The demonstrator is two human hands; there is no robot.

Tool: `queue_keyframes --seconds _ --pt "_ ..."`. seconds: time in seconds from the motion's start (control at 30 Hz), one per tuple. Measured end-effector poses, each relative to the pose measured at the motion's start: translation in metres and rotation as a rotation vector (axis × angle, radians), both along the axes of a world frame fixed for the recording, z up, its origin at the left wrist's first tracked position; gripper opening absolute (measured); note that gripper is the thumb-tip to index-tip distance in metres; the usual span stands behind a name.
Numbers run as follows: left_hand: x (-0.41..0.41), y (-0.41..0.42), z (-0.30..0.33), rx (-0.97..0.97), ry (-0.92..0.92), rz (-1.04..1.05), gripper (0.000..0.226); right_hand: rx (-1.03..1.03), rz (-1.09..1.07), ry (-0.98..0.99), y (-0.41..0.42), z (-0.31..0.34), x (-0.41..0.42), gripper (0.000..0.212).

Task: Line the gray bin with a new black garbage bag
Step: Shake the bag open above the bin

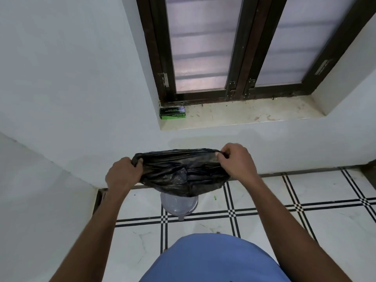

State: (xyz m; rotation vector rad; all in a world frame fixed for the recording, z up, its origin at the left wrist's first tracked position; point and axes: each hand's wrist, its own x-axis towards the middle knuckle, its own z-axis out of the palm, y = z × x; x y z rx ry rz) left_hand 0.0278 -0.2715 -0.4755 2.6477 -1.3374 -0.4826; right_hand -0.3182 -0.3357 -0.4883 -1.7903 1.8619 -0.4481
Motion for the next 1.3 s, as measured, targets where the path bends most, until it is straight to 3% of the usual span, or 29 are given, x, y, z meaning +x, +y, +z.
queue_keyframes --seconds 0.03,0.1,0.2,0.23,0.27,0.3,0.37,0.43,0.47,0.53,0.6,0.67,0.73,0.8,0.87,0.9,0.97,1.07,1.2,1.3 --pt "0.000 -0.003 0.002 0.011 0.100 -0.029 0.047 0.012 -0.013 -0.041 0.002 0.000 0.005 0.022" --pt "-0.004 -0.007 0.010 0.015 0.476 -0.039 0.036 0.067 0.031 -0.071 0.004 0.007 0.015 0.024" --pt "-0.012 -0.015 0.028 0.110 1.033 -0.016 0.032 0.356 0.148 -0.326 0.002 0.029 0.029 0.024" --pt "-0.012 -0.018 0.032 0.120 1.141 -0.030 0.031 0.442 0.171 -0.391 0.000 0.036 0.032 0.022" --pt "-0.011 -0.022 0.035 0.123 1.163 -0.058 0.029 0.439 0.200 -0.330 -0.002 0.042 0.033 0.021" --pt "-0.009 -0.026 0.036 0.112 1.087 -0.098 0.026 0.344 0.224 -0.136 -0.004 0.047 0.036 0.022" --pt "-0.005 -0.037 0.044 0.058 0.625 -0.223 0.015 0.027 0.172 0.159 -0.010 0.057 0.041 0.026" --pt "-0.003 -0.042 0.058 -0.181 0.077 -0.271 0.019 -0.270 0.079 0.020 -0.015 0.072 0.047 0.020" --pt "-0.006 -0.043 0.069 -0.390 -0.034 -0.255 0.024 -0.409 0.046 -0.131 -0.017 0.082 0.051 0.016" --pt "-0.017 -0.035 0.093 -0.850 -0.031 -0.201 0.028 -0.687 -0.019 -0.448 -0.014 0.100 0.056 0.017" --pt "-0.032 -0.020 0.102 -1.185 -0.060 -0.188 0.025 -0.886 -0.062 -0.595 -0.005 0.103 0.059 0.021" --pt "-0.041 -0.005 0.075 -1.183 -0.109 -0.257 0.021 -0.885 -0.065 -0.501 0.006 0.079 0.058 0.026" --pt "-0.032 0.005 0.021 -0.778 -0.026 -0.342 0.018 -0.579 0.032 -0.220 0.009 0.027 0.046 0.029" --pt "-0.015 0.015 -0.029 -0.201 0.127 -0.383 0.019 0.000 0.174 0.118 0.017 -0.023 0.032 0.030" --pt "-0.002 0.028 -0.059 0.293 0.187 -0.439 0.027 0.411 0.267 0.306 0.027 -0.048 0.020 0.031" --pt "0.005 0.032 -0.069 0.438 0.175 -0.471 0.031 0.505 0.299 0.331 0.029 -0.050 0.018 0.032" --pt "0.019 0.030 -0.077 0.495 0.130 -0.451 0.035 0.505 0.319 0.309 0.024 -0.046 0.019 0.033" --pt "0.031 0.007 -0.062 0.160 0.037 -0.296 0.028 0.287 0.212 0.155 0.004 -0.021 0.029 0.037" --pt "0.025 -0.014 -0.003 -0.526 0.042 -0.115 0.020 -0.182 -0.009 -0.299 -0.010 0.030 0.049 0.045" --pt "0.021 -0.013 0.019 -0.782 0.206 -0.147 0.019 -0.464 0.037 -0.293 -0.008 0.038 0.052 0.051"
